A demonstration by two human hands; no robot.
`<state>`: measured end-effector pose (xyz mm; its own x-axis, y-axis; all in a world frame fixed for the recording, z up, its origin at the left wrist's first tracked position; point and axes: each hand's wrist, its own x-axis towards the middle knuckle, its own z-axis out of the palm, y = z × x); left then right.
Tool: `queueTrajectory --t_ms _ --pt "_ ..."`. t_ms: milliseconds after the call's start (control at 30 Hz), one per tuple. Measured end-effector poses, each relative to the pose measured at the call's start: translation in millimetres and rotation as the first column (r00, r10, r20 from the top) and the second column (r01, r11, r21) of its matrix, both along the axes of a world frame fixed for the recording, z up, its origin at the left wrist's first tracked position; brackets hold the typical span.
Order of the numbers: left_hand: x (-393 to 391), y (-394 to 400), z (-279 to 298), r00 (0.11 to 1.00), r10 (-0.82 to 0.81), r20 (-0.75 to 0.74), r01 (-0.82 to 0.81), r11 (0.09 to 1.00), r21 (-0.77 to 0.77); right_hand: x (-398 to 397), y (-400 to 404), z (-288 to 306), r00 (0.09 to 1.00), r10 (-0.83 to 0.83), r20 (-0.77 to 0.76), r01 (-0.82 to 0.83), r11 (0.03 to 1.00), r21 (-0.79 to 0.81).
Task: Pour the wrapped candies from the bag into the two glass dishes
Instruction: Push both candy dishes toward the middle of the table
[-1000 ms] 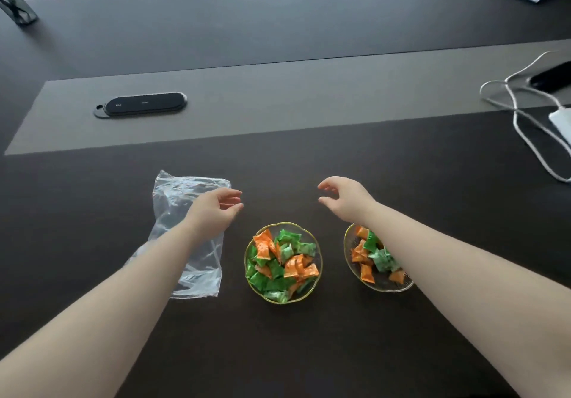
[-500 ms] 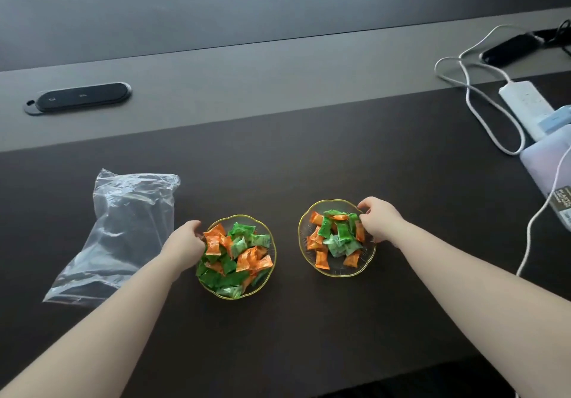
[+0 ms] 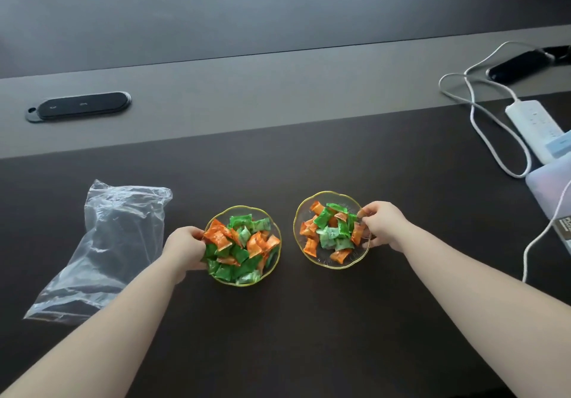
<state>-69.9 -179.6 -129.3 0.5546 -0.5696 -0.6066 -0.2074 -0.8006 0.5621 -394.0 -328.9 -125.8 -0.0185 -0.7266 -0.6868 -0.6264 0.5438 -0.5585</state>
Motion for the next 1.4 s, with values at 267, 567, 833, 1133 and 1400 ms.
queueTrajectory --t_ms 267,567,833,1133,1400 --pt "-18 -75 21 0.953 0.203 -0.222 -0.243 0.956 -0.166 -11 -72 19 0.939 -0.277 0.204 0.297 0.952 -0.076" --pt "-21 -173 17 0.841 0.332 -0.426 -0.467 0.844 -0.265 -9 -169 13 0.758 -0.522 0.392 0.565 0.825 0.005" --pt "-18 -262 6 0.755 0.402 -0.518 -0.599 0.743 -0.297 9 -251 -13 0.663 -0.616 0.425 0.660 0.749 0.054" --pt "-4 -342 -22 0.705 0.452 -0.546 -0.647 0.726 -0.234 34 -323 -39 0.586 -0.685 0.433 0.734 0.676 0.074" --pt "-8 -364 -33 0.673 0.484 -0.560 -0.684 0.694 -0.223 43 -338 -52 0.556 -0.698 0.452 0.761 0.645 0.060"
